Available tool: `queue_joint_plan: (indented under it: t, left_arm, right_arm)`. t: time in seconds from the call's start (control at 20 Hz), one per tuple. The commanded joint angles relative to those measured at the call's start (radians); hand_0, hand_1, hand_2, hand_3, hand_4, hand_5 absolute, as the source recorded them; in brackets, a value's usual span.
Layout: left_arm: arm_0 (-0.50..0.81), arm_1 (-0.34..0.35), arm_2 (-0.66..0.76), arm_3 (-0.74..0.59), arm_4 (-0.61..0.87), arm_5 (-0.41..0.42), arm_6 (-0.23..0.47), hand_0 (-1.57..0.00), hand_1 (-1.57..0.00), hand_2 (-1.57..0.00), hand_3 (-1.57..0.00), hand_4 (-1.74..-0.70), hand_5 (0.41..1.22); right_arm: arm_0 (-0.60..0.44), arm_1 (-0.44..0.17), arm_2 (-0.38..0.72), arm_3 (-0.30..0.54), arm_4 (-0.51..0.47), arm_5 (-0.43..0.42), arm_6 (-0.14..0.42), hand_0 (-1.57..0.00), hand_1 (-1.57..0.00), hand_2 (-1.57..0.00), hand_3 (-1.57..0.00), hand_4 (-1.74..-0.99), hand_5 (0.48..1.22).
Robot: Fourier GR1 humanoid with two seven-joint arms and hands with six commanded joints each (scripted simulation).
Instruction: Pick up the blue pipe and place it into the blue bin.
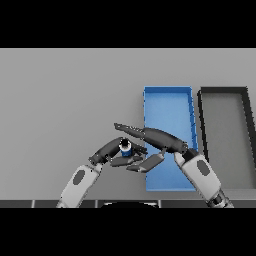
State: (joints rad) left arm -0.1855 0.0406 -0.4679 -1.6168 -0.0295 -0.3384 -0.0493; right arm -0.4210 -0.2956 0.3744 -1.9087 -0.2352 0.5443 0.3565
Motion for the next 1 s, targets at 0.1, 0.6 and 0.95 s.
queue_joint_plan:
  t: [0.1,0.6,0.95]
  left_arm:
    - [0.005,-0.015,0.007,0.011,0.007,-0.024,0.000,-1.57,-1.57,-1.57,-1.57,-1.46,1.221]
    - [-0.007,-0.036,0.042,0.029,-0.005,-0.044,0.007,-1.57,-1.57,-1.55,-1.27,-1.68,1.221]
    - [-0.018,-0.046,0.051,0.034,-0.028,-0.056,-0.010,-1.57,-1.57,-1.55,-1.42,-1.73,1.221]
  right_arm:
    - [-0.058,0.041,0.024,0.046,-0.007,0.012,0.026,0.00,0.00,0.00,0.00,-1.208,0.512]
    - [-0.126,0.144,0.051,0.149,-0.016,0.030,0.024,-1.19,-1.19,-1.20,-1.03,-1.513,0.671]
    - [-0.086,0.164,0.049,0.125,0.048,0.058,-0.067,-1.49,-1.49,-1.49,-1.46,-1.485,1.106]
